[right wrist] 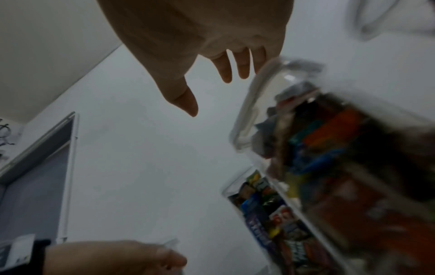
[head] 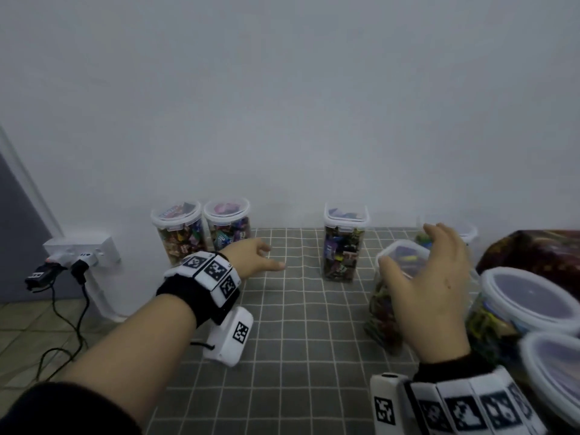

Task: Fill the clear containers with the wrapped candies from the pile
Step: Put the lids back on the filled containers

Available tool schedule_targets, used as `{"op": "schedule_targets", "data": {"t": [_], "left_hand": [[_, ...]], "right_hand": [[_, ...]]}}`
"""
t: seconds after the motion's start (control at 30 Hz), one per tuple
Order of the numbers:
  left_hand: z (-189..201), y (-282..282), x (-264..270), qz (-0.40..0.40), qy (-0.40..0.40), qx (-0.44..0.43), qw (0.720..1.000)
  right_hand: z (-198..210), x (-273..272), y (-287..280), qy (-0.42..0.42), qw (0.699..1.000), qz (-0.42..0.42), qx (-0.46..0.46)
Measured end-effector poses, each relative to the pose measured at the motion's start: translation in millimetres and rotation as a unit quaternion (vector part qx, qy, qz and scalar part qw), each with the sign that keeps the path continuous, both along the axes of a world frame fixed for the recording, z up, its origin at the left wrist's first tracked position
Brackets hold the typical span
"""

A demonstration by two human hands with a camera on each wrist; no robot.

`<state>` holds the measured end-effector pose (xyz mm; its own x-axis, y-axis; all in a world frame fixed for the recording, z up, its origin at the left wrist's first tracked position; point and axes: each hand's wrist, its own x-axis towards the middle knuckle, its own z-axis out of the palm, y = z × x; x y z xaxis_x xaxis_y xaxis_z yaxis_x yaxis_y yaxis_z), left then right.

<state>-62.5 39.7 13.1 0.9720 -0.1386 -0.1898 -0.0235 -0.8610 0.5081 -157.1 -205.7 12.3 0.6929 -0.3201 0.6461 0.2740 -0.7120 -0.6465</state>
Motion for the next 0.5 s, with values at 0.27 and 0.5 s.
{"op": "schedule_targets", "data": {"t": [0.27, 0.5], "left_hand": [[-5.4, -75.3, 29.6, 0.030, -0.008, -0.185, 0.982], [-21.0, -102.8, 57.6, 0.005, 0.005, -0.259, 0.966]], "right_hand": [[-30.9, 3.0, -19.1, 0.072, 0.991, 0.016, 0.114], [-51.8, 16.1, -20.2, 0.049, 0.954, 0.085, 0.283]]}}
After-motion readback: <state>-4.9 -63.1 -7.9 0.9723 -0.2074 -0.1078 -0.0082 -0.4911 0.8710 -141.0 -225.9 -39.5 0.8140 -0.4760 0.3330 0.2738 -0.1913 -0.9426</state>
